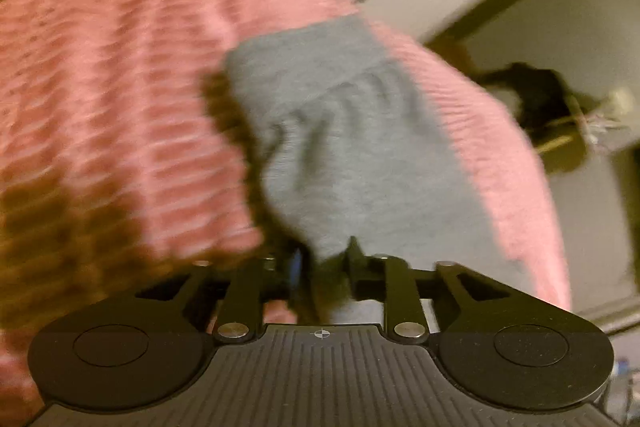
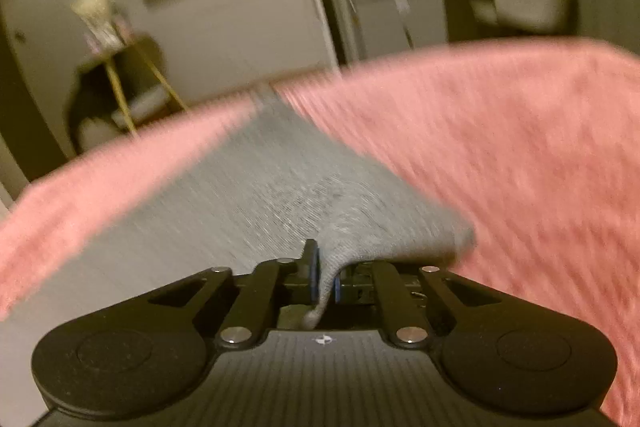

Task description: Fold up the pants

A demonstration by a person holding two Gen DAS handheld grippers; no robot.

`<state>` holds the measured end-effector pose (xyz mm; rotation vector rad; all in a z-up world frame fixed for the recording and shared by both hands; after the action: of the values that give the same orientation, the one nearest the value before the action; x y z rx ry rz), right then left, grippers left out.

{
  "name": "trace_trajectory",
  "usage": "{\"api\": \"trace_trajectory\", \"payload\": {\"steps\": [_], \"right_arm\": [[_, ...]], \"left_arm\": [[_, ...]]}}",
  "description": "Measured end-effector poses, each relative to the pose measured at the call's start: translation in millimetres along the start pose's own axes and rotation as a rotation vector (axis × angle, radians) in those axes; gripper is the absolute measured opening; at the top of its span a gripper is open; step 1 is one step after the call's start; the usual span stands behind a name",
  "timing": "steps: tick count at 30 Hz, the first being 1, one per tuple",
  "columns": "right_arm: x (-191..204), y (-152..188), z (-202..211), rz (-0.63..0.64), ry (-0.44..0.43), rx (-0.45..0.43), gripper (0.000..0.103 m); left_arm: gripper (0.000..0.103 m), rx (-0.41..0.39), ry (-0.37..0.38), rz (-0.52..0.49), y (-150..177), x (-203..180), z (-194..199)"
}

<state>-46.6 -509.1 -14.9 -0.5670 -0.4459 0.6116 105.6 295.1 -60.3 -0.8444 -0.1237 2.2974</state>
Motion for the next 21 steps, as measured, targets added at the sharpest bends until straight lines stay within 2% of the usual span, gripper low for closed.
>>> {"api": "trace_trajectory", "payload": {"steps": [1, 2, 3, 4, 5, 7, 8, 10, 13, 14, 17, 19, 20, 21], "right_arm": [[-5, 0, 1, -0.026, 0.024, 0.006, 0.013], [-10, -1, 7, -0.054, 0.026, -0.017, 0.022], [-16, -4, 15, -0.081, 0.029, -0.048, 0.027], [-19, -6, 21, -0.093, 0.046, -0.067, 0.031], [-20, -9, 27, -0.096, 0.066, -0.087, 0.031], [-20, -13, 39, -0.097, 0.073, -0.135, 0.031], [-16, -13, 44, -0.094, 0.054, -0.156, 0.031], [0, -13, 49, -0.081, -0.012, -0.177, 0.031], [30, -8, 44, -0.028, -0.157, -0.131, 0.030], [40, -5, 41, -0.009, -0.199, -0.102, 0.026], [75, 9, 27, 0.037, -0.318, -0.011, 0.025], [94, 20, 17, 0.074, -0.366, 0.029, 0.025], [101, 25, 8, 0.100, -0.362, 0.057, 0.025], [107, 29, -5, 0.116, -0.348, 0.132, 0.025]], "left_arm": [[0.036, -0.020, 0.006, 0.024, -1, 0, 5], [0.045, -0.052, -0.020, 0.034, -1, -2, 13], [0.062, -0.092, -0.076, 0.021, -2, -5, 21], [0.066, -0.135, -0.116, 0.005, -2, -9, 29], [0.066, -0.196, -0.136, -0.032, -1, -17, 38], [0.069, -0.265, -0.158, -0.120, 2, -36, 49], [0.070, -0.310, -0.168, -0.163, 7, -49, 54], [0.079, -0.355, -0.132, -0.235, 17, -73, 58], [0.084, -0.299, -0.041, -0.374, 40, -118, 40], [0.084, -0.274, -0.020, -0.412, 49, -130, 31], [0.084, -0.202, 0.012, -0.528, 74, -167, -2], [0.083, -0.162, 0.016, -0.589, 87, -184, -24], [0.083, -0.145, 0.007, -0.620, 92, -192, -38], [0.080, -0.129, -0.011, -0.646, 95, -200, -50]]}}
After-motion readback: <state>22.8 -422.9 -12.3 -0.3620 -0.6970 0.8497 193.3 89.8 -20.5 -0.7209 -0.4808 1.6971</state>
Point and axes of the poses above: each gripper's, at about its wrist camera, not at the fingertips, and z roughly against the way its jaws point, x to its left, y to its underside, the point moved 2 cm from there along -z, roughly the way its jaws point, and after that the axes turned 4 degrees about x, right-handed, at the moved point
